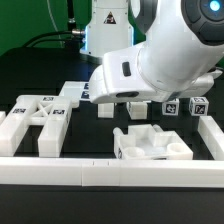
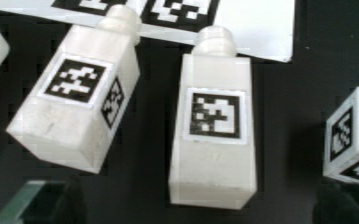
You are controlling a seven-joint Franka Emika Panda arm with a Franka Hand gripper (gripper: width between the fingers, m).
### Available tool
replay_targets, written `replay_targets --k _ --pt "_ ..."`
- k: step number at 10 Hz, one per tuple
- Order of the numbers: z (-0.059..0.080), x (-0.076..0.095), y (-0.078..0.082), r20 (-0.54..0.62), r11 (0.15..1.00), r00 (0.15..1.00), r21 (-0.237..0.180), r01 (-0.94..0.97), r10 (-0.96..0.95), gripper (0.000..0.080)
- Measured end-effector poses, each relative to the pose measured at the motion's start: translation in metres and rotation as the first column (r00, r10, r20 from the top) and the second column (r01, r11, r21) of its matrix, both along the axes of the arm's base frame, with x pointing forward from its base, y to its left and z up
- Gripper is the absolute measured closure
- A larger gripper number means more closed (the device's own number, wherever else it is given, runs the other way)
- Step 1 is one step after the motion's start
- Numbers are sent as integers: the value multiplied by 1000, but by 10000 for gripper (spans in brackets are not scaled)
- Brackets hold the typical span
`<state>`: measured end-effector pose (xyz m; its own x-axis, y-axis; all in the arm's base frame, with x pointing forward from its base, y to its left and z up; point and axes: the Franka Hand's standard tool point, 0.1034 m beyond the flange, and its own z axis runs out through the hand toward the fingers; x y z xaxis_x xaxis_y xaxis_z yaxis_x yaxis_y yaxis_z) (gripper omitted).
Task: Assemble chair
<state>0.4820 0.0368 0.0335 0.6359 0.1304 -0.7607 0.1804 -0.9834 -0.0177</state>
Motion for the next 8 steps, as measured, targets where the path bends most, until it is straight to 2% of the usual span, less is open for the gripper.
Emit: replay_targets --k 2,4,5,8 --pt "-2 -2 0 -5 1000 1000 0 0 0 150" --pt "-11 -18 0 -143 1000 990 -19 -4 1 150" --pt "-17 -17 0 -167 1000 986 -21 -2 -1 150" --pt "-24 -21 3 -170 1000 985 -24 3 -7 150"
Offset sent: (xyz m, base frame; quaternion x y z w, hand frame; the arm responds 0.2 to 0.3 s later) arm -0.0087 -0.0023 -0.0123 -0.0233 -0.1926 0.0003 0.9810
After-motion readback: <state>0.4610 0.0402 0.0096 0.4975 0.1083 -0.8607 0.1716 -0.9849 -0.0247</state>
